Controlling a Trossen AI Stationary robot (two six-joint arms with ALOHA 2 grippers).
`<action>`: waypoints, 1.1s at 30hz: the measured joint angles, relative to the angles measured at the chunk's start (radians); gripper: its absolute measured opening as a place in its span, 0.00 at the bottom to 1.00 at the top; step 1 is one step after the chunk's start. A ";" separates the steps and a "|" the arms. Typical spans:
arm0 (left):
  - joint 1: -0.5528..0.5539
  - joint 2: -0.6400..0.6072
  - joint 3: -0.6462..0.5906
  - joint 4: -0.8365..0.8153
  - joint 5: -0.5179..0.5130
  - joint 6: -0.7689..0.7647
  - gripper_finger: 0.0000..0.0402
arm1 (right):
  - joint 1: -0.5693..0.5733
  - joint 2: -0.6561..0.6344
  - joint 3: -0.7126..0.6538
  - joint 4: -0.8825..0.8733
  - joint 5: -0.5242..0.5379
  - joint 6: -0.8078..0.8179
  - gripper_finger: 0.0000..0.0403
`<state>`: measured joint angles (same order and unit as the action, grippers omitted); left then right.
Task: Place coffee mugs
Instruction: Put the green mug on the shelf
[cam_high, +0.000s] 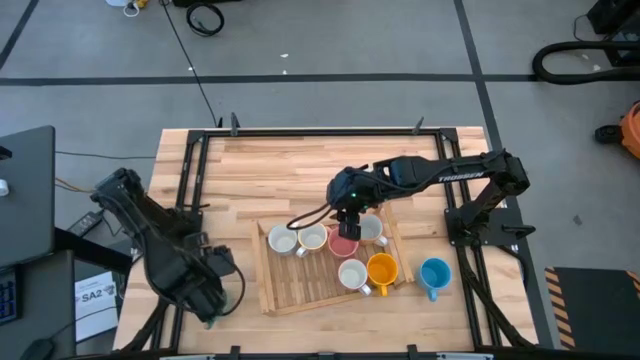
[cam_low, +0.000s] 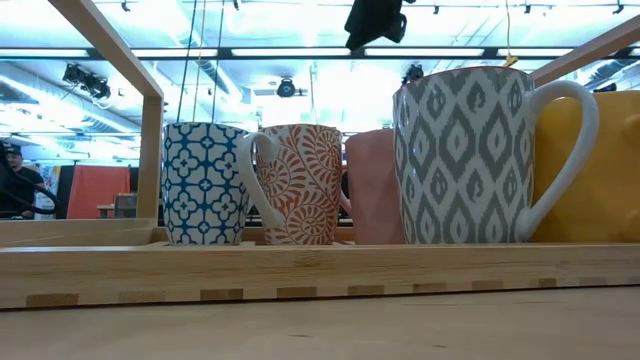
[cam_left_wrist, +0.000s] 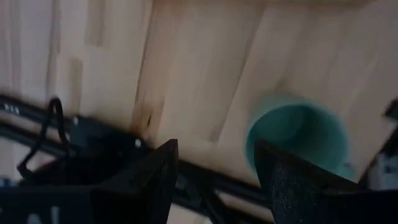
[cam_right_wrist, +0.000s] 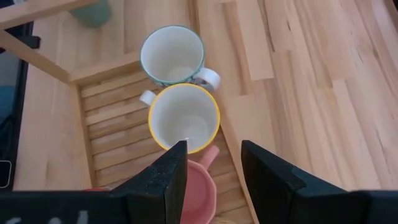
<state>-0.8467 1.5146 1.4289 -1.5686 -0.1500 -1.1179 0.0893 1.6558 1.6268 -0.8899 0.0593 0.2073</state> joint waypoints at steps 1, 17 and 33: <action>0.000 0.000 -0.025 0.007 0.018 0.001 0.54 | 0.001 0.000 0.000 0.000 0.000 0.000 0.39; 0.000 0.000 -0.256 0.281 0.122 0.065 0.54 | 0.001 0.000 0.000 -0.001 0.000 -0.001 0.39; 0.000 0.000 -0.421 0.518 0.122 0.143 0.54 | 0.001 0.000 0.000 -0.001 0.000 -0.001 0.39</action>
<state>-0.8463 1.5146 1.0080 -1.0502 -0.0281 -0.9749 0.0898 1.6558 1.6268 -0.8909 0.0593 0.2066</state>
